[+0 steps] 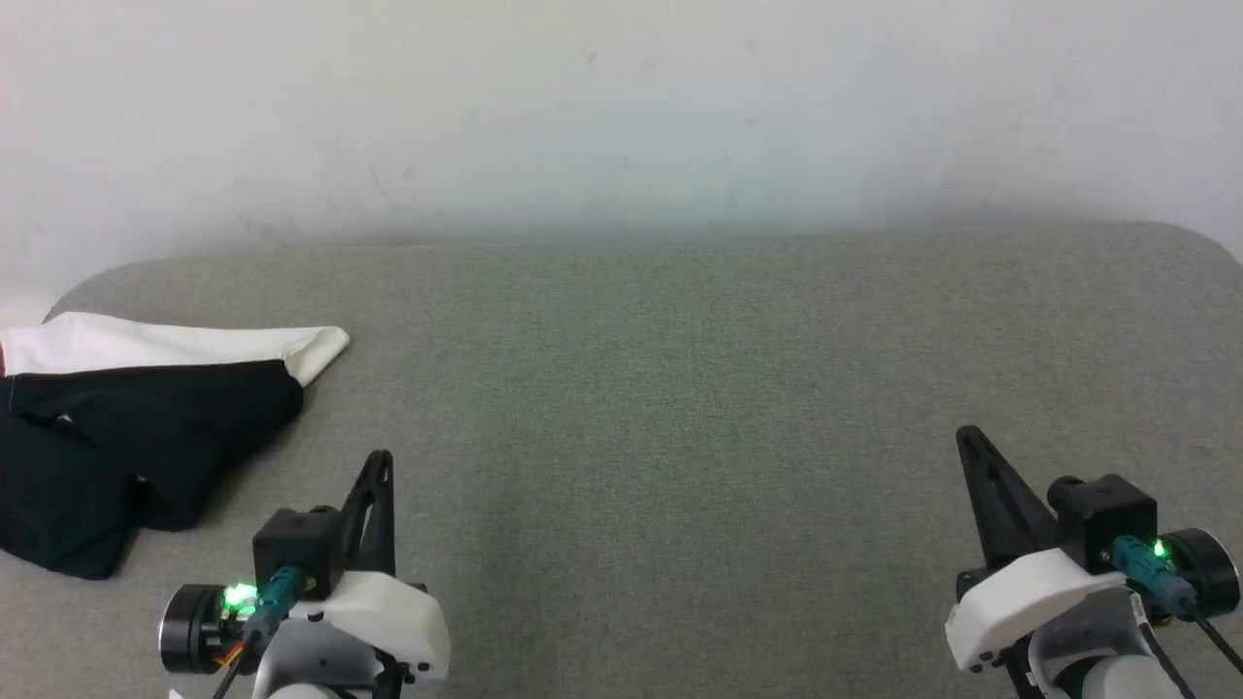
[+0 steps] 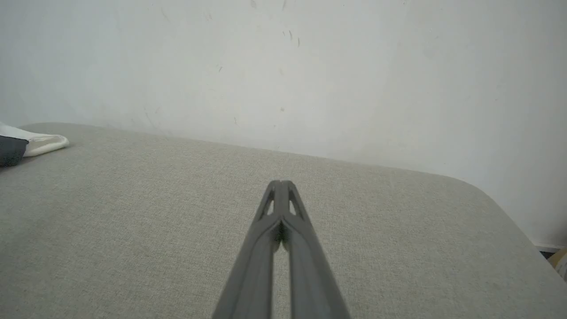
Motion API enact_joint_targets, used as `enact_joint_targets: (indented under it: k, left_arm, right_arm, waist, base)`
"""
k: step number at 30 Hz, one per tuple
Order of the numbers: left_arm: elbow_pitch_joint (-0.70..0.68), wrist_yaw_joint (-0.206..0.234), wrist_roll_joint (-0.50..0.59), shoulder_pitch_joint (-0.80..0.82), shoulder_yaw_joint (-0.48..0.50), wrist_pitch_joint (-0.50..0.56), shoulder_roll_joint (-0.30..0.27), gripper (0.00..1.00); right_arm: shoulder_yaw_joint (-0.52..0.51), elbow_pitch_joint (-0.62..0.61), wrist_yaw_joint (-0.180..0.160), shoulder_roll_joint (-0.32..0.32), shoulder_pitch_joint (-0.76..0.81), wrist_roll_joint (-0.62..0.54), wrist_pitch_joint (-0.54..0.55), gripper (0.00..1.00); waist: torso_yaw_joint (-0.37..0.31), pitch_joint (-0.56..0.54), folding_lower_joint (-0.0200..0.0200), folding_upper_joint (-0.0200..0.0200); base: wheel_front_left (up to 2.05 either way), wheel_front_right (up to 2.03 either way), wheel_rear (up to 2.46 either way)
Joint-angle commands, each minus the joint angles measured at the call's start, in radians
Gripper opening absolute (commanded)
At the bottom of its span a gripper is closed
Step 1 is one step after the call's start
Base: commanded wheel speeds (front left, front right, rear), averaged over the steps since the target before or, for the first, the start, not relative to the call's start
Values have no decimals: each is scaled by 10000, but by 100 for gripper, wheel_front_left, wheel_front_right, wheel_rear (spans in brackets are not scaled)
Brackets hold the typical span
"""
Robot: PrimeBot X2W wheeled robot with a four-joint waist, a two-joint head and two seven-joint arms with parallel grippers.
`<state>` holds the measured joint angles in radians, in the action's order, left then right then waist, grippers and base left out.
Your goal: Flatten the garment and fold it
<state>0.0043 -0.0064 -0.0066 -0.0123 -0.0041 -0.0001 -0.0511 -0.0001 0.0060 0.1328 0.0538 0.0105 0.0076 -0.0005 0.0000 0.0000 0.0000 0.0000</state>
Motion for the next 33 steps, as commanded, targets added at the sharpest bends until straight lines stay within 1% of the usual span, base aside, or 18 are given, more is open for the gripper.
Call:
enact_joint_targets:
  k: [1,33]
  left_arm:
    - [-43,64,66,123,41,1,9,0]
    - [-43,64,66,123,41,1,9,0]
  right_arm:
    - [1,-60,-21,-36,-105,-76,5,0]
    - [1,-60,-21,-36,-105,-76,5,0]
  waist:
    - [0,0,0,0]
    - [0,0,0,0]
  base:
    - [0,0,0]
    - [0,0,0]
